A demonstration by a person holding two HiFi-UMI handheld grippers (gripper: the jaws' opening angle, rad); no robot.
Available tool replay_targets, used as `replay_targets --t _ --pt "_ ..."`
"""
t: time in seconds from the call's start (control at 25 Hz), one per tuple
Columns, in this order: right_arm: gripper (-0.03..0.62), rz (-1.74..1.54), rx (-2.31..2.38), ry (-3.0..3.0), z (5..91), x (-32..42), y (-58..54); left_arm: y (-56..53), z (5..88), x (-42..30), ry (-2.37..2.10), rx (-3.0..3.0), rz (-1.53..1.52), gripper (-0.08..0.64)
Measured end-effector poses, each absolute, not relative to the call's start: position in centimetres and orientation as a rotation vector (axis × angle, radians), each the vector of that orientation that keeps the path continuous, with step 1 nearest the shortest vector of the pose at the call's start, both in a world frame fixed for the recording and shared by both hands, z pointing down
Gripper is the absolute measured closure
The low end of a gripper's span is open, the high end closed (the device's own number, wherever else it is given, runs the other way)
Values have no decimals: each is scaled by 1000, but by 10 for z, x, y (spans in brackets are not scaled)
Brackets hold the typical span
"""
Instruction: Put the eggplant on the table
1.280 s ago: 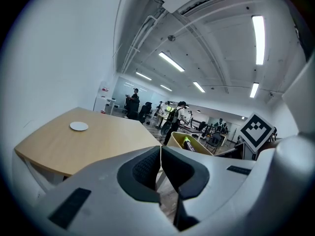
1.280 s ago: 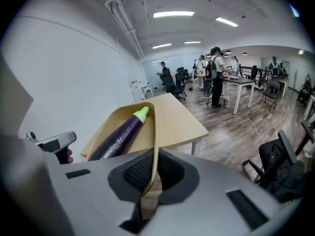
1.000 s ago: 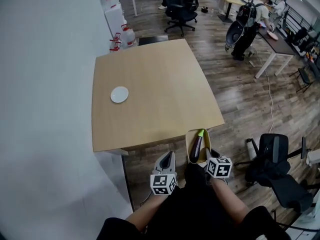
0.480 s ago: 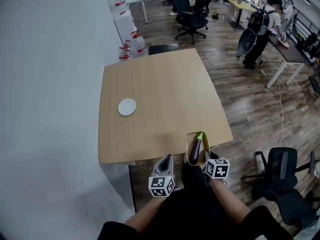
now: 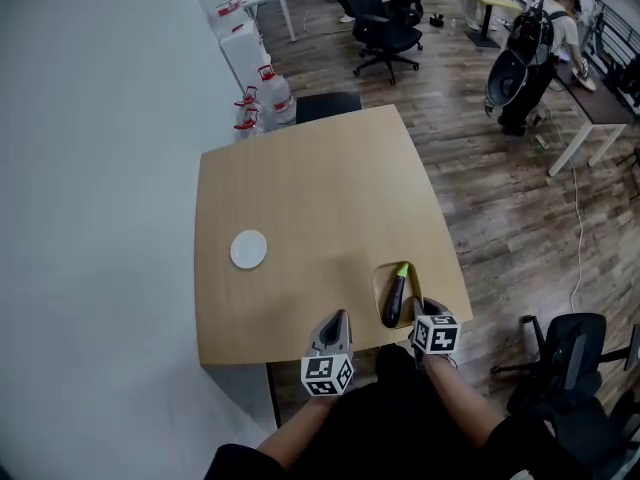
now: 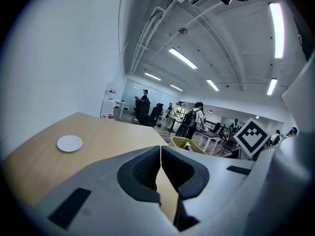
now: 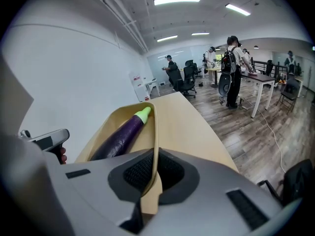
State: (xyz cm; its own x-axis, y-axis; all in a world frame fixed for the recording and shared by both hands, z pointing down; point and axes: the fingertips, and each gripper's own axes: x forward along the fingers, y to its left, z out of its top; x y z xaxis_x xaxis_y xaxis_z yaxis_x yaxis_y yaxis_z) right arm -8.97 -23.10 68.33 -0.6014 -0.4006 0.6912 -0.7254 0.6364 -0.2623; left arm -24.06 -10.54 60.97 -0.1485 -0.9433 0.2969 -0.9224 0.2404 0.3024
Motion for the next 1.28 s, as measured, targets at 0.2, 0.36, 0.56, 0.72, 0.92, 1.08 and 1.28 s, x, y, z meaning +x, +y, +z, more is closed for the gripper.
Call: replay_targets --t 0.2,0.36,0.56,0.72,0.92,1.08,1.28 --pt "529 714 897 -2239 690 -98 -298 -161 616 -247 -2081 1689 -47 542" --pt "529 731 915 -2210 706 -102 -347 -202 629 -253 -2063 1677 -30 541" --pt "529 728 923 -2183 722 -109 -406 -253 634 -272 -2078 1658 -23 541" --pt "529 708 927 -2159 741 -110 -448 -290 643 -274 -2067 1663 -26 541" --pt "529 713 917 -2105 782 -111 -483 -320 657 -277 -2048 1645 -27 541" --pt "529 716 876 -2076 812 -114 -504 -335 663 -272 -2018 1658 -13 541" --pt "529 701 844 -2056 845 -121 -516 -332 675 -275 -2005 1618 19 541"
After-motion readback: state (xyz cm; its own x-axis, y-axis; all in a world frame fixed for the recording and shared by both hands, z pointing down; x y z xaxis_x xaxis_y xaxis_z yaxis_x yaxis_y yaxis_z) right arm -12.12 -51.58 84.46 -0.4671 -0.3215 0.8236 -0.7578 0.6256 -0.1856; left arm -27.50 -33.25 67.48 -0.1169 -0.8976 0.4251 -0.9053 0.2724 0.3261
